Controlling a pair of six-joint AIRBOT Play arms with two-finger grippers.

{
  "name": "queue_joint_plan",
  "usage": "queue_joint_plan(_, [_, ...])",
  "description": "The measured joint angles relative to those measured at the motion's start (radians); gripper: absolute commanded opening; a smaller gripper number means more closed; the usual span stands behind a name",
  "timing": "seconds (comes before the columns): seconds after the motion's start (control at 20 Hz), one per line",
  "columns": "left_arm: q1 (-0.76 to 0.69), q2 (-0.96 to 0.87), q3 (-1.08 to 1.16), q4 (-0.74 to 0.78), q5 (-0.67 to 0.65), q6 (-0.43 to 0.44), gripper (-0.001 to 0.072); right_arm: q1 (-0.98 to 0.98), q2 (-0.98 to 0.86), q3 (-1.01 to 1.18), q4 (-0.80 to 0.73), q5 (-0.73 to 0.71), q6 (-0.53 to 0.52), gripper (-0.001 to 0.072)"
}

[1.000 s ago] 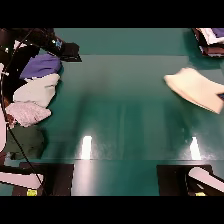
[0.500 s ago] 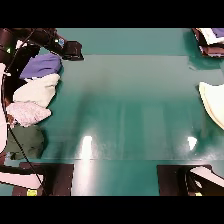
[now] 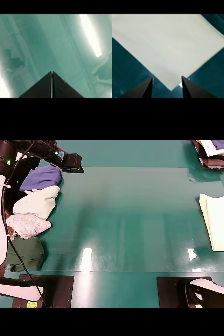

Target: Fold the shirts.

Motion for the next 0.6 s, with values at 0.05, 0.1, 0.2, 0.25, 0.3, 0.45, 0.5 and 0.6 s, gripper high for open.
queue_joint_plan(0.05, [0.0,0.0,0.0,0.0,0.002,0.0,0.0023,0.034,-0.002,0.015,0.031,0.008,0.01,0.0414])
queue_joint_plan(0.1, [0.0,0.0,0.0,0.0,0.005,0.0,0.0022,0.082,-0.004,0.028,0.073,0.014,0.015,0.0414])
queue_joint_plan(0.2, [0.0,0.0,0.0,-0.001,0.007,0.0,0.0023,0.199,-0.006,0.042,0.143,0.028,0.026,0.0413])
queue_joint_plan(0.25, [0.0,0.0,0.0,-0.001,0.009,0.0,0.0022,0.272,-0.007,0.047,0.167,0.029,0.029,0.0408])
queue_joint_plan(0.3, [0.0,0.0,0.0,-0.001,0.011,0.0,0.0023,0.343,-0.008,0.05,0.183,0.032,0.03,0.0408])
queue_joint_plan(0.45, [0.0,0.0,0.0,-0.002,0.013,0.0,0.0022,0.57,-0.008,0.055,0.209,0.037,0.034,0.0337])
queue_joint_plan(0.5, [0.0,0.0,0.0,-0.002,0.013,0.0,0.0023,0.644,-0.008,0.056,0.214,0.035,0.034,0.0127])
queue_joint_plan(0.6, [0.0,0.0,0.0,-0.002,0.015,0.0,0.0023,0.776,-0.008,0.058,0.219,0.029,0.032,0.0016])
